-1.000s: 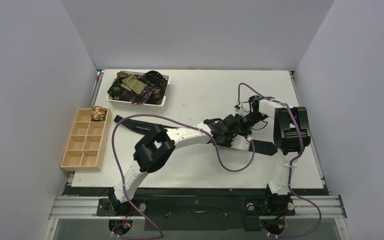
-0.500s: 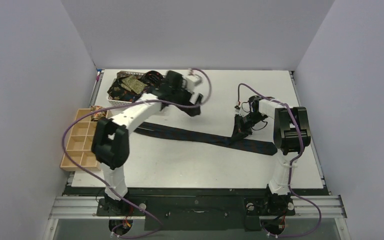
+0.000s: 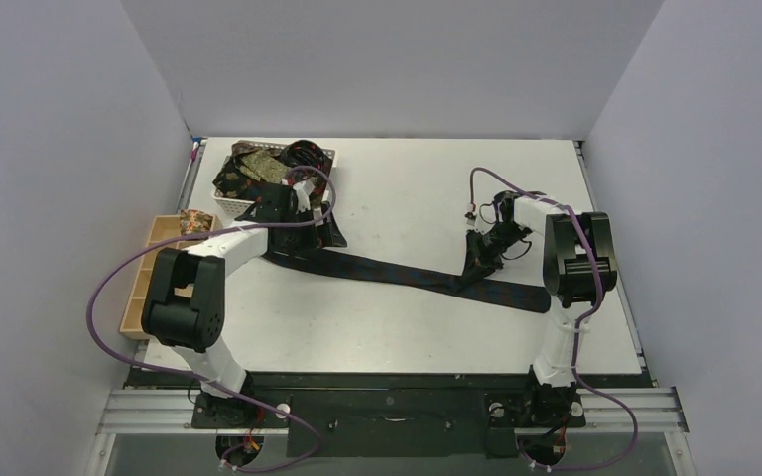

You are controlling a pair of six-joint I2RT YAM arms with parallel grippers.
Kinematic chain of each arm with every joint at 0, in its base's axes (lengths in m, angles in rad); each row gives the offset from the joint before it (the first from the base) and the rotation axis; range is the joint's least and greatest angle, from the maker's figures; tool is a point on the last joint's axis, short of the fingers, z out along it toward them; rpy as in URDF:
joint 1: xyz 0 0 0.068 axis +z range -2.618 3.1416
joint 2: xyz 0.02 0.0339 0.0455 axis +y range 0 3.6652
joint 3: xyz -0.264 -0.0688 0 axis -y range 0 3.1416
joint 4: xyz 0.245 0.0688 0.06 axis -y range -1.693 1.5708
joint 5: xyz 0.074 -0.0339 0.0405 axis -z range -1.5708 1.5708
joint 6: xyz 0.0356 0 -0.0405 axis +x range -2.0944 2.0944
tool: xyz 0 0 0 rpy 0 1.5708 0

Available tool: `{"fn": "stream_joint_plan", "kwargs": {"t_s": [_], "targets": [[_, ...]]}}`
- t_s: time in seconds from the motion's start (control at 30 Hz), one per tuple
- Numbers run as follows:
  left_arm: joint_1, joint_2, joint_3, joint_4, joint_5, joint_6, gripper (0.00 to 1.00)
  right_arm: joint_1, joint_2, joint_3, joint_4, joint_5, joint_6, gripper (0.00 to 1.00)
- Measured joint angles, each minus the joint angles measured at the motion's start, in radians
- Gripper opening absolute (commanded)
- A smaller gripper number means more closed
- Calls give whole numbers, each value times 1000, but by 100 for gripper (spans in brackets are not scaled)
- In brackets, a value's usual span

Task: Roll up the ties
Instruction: Flatten out the tie at the center of the board.

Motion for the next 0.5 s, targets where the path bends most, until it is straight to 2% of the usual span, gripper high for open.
{"fn": "stream_joint_plan", "kwargs": {"t_s": [0.5], "targets": [[37,111,24,79,-88,-63,96,-6,-2,21,-57,52,-43,0]]}}
